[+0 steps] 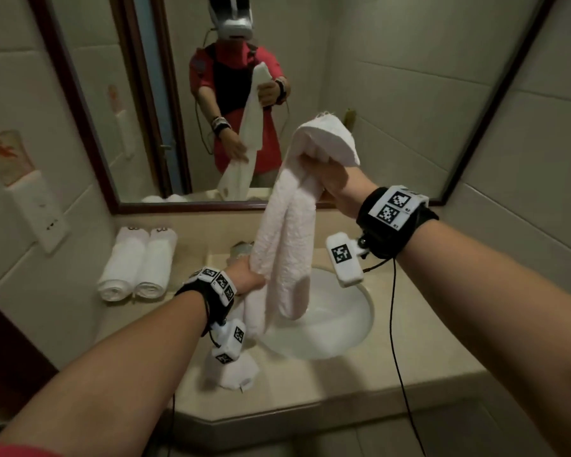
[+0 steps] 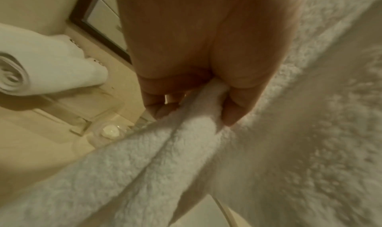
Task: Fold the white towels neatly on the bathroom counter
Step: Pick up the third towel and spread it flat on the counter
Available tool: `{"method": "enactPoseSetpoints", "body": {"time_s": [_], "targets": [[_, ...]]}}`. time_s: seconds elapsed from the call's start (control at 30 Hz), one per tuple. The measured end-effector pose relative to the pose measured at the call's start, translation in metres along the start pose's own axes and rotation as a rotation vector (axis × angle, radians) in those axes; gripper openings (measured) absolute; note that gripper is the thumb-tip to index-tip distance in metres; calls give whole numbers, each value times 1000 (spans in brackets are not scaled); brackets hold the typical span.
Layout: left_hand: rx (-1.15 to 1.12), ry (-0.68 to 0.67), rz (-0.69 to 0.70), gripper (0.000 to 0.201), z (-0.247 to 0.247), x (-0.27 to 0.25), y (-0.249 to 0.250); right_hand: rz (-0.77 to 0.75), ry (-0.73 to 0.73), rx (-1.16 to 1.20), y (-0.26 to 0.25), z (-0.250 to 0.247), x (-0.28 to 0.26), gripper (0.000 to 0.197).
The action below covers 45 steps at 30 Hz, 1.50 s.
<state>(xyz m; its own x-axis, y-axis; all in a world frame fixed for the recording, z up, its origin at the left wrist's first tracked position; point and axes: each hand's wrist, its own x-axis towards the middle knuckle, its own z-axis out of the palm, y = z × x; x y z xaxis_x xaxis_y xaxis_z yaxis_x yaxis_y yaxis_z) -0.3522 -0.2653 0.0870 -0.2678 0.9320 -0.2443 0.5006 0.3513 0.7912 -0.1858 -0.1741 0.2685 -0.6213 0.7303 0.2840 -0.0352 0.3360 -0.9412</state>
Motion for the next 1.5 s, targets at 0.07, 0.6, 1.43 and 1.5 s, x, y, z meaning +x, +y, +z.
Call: {"method": "enactPoseSetpoints", "body": {"time_s": [0.07, 0.6, 1.43, 1.5], "targets": [[-17, 20, 5, 40, 17, 7, 8, 71, 100, -28, 11, -22, -11, 15], [107, 111, 357, 66, 95, 82, 174, 533, 480, -294, 69, -198, -128, 18], [547, -366, 399, 45, 418, 125, 292, 874, 568, -549, 181, -451, -312, 23], [607, -376, 403, 35, 431, 131, 282, 921, 466, -645, 199, -454, -317, 27]]}}
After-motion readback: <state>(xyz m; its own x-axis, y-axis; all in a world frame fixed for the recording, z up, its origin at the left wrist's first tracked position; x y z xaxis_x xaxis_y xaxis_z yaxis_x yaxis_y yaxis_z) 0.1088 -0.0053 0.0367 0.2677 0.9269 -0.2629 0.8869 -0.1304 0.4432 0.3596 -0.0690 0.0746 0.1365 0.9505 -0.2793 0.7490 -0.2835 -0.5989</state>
